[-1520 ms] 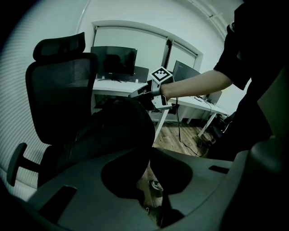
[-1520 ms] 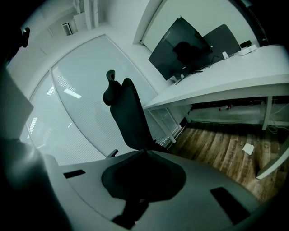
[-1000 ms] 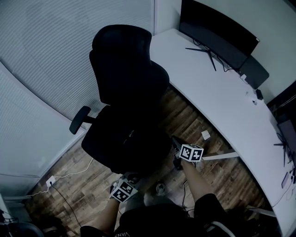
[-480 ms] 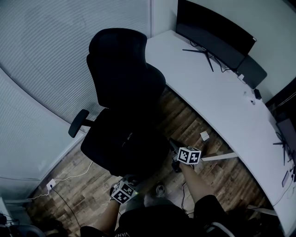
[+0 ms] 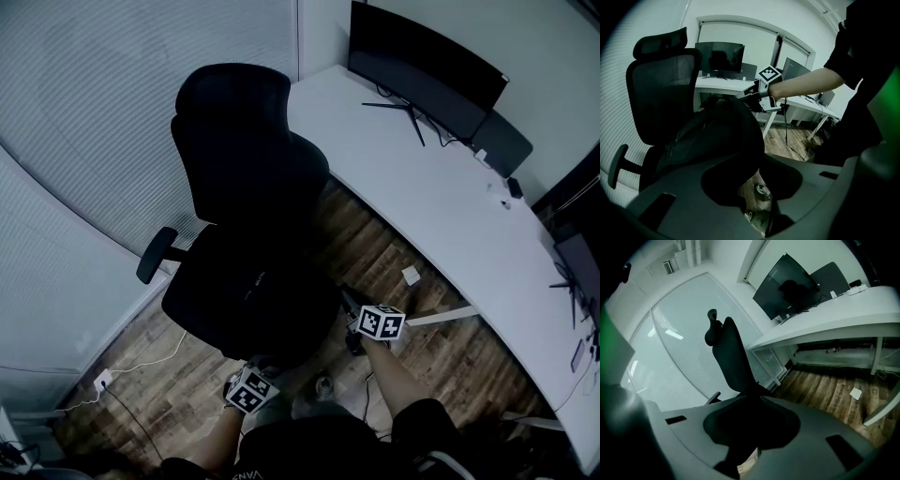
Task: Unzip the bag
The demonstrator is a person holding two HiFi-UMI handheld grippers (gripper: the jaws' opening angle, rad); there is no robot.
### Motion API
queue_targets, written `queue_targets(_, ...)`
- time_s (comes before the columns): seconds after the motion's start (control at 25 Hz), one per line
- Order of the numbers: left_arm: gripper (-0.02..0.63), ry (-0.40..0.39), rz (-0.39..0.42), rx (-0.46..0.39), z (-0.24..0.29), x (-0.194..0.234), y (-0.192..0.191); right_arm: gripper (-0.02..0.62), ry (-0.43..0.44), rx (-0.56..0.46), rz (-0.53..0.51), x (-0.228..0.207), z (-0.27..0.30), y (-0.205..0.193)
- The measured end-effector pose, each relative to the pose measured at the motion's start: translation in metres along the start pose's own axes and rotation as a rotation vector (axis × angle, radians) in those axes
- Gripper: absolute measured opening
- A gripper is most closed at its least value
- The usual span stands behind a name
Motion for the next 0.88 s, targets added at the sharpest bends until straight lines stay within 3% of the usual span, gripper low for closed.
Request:
queue_targets(0.4,0.173,0.068,-0.059,-0.037,-0.013,-0.007,0.006,0.123,0.023,-0.028,-0.032,0.011,-0.029,-0.007)
queue_targets(0.88,0.179,0.199,-0.208,-0.237,-0.035,-0.024,0.024,0.143,0.105,-0.049,-0.123,0.035,-0.076,-0.024)
Point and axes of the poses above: the fingertips, and each gripper's own axes: z forward along the fingers, x to its left, y out of its top, the point moved 6 cm from there along -z, backward along the fingers, and after that the axes turned 11 degrees about x, right-handed, at the moved point
